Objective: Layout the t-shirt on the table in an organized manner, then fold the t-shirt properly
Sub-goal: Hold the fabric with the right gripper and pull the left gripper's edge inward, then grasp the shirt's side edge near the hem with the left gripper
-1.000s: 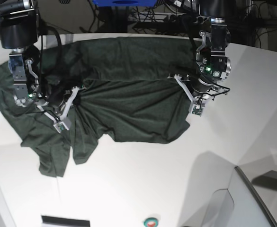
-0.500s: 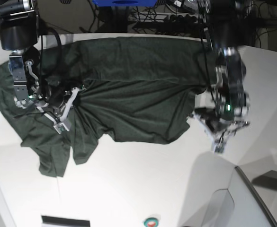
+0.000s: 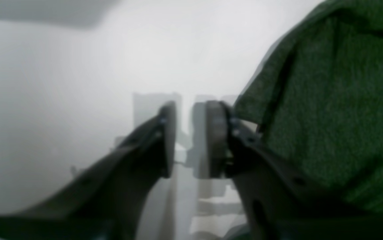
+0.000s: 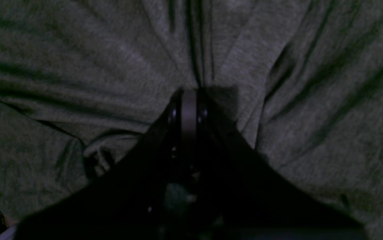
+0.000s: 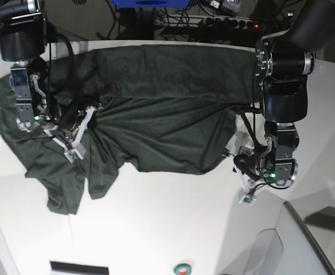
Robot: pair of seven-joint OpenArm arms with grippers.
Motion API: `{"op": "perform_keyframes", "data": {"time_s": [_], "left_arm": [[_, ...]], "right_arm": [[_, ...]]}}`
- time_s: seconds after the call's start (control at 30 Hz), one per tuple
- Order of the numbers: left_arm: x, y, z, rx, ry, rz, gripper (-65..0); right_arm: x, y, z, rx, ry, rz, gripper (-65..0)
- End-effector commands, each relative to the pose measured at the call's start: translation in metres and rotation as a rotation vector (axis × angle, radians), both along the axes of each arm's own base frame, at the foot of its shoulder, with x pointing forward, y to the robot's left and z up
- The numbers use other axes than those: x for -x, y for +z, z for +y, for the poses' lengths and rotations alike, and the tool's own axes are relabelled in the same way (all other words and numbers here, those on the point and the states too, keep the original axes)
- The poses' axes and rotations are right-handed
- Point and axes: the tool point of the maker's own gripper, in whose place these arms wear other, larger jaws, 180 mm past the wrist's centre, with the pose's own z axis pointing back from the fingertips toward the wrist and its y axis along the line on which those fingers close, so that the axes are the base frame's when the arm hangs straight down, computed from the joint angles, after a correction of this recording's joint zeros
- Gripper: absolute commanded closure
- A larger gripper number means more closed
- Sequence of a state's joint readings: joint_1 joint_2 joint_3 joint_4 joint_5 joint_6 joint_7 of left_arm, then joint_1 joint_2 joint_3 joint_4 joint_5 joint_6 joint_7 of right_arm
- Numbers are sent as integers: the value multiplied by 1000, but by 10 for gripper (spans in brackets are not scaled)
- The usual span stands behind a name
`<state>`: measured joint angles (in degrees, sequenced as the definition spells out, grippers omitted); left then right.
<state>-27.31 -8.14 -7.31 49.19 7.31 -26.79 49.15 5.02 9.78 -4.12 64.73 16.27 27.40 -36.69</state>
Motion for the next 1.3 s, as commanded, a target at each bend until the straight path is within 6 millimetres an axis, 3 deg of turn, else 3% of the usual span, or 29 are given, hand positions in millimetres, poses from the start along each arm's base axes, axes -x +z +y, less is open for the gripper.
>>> {"op": "perform_keyframes", "data": {"time_s": [0.0,0.1,0.17,0.6,0.8,1.0,1.1,1.17,1.27], "left_arm": [[-18,18,2,-3,-7,-51,-232],[-18,18,1,-1,-8,-51,-336],[-18,17,0,1,-9,-51,-360],[-15,14,-21,35,-77,-36,-357],[-17,4,-36,87,-76,-21,-355],[-15,-6,-37,113,-64,-14,-354],[-19,0,-34,107,-66,-31,-303],[-30,14,-33,95,-72,-77,-268],[-32,25,-22,55,-69,-78,-258]], "right_arm": [[-12,9,-5,4,-17,-34,-3],[-12,9,-5,4,-17,-34,-3],[-13,9,-5,4,-16,-35,-3],[-13,10,-5,4,-16,-37,-3],[-14,10,-5,4,-16,-38,-3],[-12,9,-5,4,-16,-35,-3],[-12,9,-5,4,-16,-35,-3],[-13,10,-5,4,-16,-37,-3],[-13,10,-5,4,-16,-37,-3]]}}
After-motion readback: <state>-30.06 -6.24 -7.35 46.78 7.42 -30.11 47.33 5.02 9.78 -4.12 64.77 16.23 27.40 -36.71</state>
